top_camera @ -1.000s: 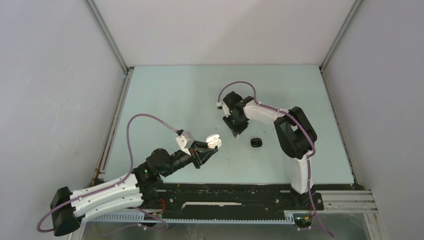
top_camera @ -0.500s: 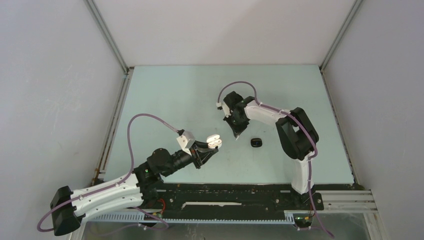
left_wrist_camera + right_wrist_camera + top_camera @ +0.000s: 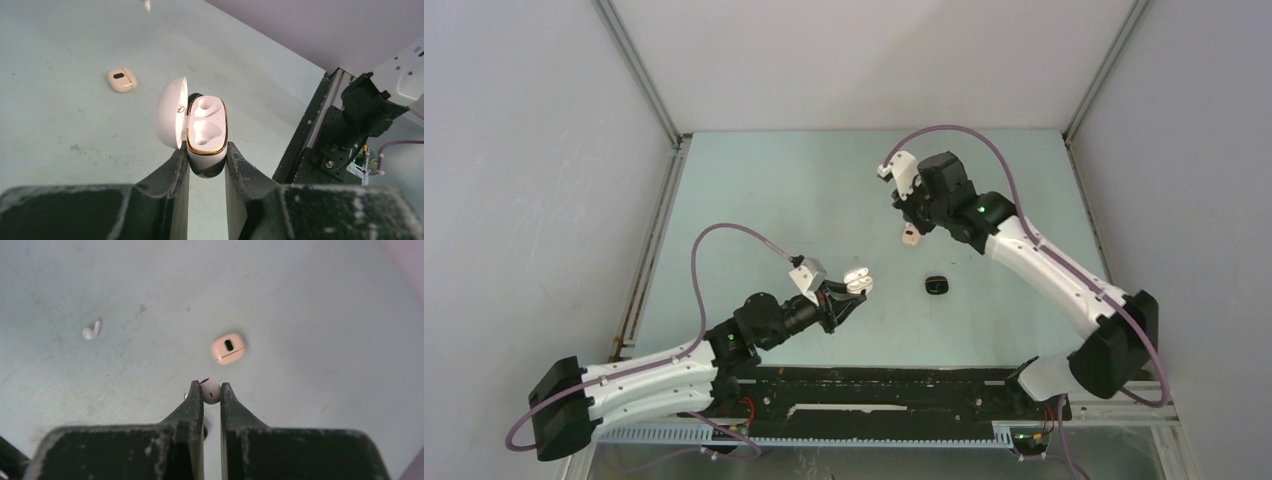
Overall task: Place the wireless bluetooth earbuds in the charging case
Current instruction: Pick up the earbud from the center of the board, then place the earbud in the charging case.
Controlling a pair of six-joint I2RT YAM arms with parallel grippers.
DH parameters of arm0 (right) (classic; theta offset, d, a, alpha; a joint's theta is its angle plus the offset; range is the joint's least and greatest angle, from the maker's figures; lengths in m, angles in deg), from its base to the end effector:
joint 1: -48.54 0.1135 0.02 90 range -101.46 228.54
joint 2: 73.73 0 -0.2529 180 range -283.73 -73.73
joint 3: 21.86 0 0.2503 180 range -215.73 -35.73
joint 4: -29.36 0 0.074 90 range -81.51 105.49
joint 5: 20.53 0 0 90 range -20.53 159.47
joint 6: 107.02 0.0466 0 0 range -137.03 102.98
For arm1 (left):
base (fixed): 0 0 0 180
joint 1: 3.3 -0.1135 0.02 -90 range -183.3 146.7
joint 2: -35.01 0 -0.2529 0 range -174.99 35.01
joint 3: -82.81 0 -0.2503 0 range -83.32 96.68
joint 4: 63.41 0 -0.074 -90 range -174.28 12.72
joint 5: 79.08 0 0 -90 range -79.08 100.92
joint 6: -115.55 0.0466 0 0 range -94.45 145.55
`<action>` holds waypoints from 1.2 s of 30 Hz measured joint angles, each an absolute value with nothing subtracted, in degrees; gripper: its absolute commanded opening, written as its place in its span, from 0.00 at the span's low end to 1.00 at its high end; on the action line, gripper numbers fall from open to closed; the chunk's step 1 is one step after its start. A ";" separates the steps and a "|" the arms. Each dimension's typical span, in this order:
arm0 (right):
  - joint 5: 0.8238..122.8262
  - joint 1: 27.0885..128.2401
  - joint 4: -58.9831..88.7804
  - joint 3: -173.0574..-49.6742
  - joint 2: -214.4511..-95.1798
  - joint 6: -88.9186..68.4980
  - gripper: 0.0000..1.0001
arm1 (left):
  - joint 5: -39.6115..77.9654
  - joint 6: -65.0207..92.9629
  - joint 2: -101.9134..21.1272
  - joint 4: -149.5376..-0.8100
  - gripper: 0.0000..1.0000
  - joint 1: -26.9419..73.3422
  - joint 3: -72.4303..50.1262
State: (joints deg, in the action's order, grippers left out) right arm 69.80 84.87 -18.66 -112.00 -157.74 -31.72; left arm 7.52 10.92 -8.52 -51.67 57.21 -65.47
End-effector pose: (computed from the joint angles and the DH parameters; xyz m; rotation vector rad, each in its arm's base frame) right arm 0.2678 0.1966 0.3112 -0.9920 2.0852 0.1869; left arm 0.1019 -0.1746 0.2363 0.6010 1.5462 -0.9708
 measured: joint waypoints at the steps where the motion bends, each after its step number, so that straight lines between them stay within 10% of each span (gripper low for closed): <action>1: 70.00 84.94 -17.65 -111.72 -156.45 -32.64 0.00 | 7.30 10.68 -9.26 -51.15 0.00 57.19 -65.47; 36: 74.90 108.96 -4.45 -98.91 -138.77 -64.62 0.00 | 11.58 10.74 -18.35 -41.22 0.00 51.20 -62.11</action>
State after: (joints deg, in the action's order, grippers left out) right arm 74.90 108.96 -4.45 -98.91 -138.77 -64.62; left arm 11.58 10.74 -18.35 -41.22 51.20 -62.11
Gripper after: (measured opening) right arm 0.076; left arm 0.276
